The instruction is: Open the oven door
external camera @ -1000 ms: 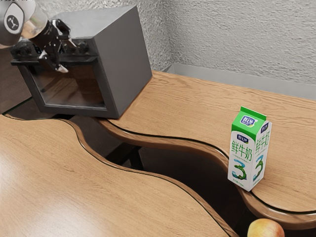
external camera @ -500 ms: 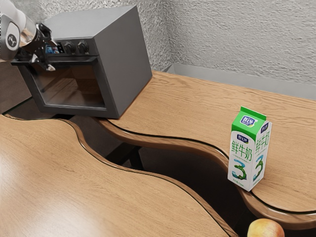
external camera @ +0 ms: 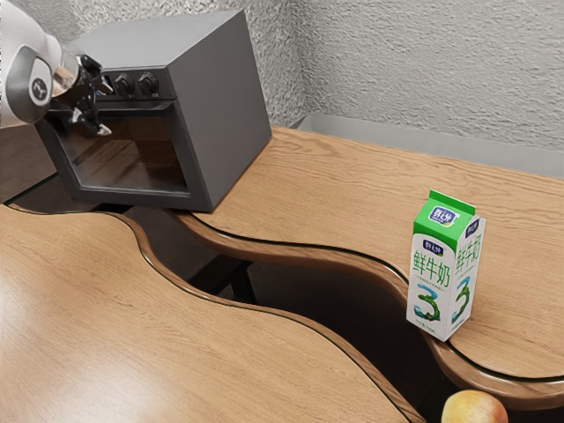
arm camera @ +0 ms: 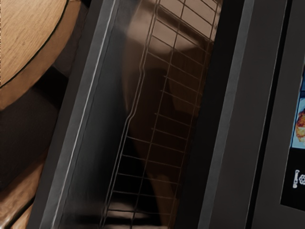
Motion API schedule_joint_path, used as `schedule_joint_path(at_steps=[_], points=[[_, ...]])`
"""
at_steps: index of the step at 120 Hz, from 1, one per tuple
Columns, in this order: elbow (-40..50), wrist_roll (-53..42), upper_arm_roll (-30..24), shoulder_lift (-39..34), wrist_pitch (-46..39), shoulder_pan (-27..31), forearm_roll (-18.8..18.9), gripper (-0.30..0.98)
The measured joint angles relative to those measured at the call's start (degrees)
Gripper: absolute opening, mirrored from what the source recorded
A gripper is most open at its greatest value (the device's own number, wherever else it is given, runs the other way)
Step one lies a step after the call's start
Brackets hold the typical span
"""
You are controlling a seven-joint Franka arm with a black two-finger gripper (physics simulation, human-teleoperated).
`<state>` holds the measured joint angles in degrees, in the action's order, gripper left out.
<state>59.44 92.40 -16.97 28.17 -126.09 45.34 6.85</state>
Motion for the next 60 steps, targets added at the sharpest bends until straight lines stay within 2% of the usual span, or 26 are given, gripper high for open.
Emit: schedule_joint_path(at_steps=[40,46,60], points=[[1.1,0.8,0.2,2.8,-0.8,0.0,-0.1,0.68],[3.8,0.9,0.8,1.0,-1.0,-0.1,-0.2,0.68],[16.0,1.4,2.1,-7.8,-2.6,0.1,-0.3,0.68]])
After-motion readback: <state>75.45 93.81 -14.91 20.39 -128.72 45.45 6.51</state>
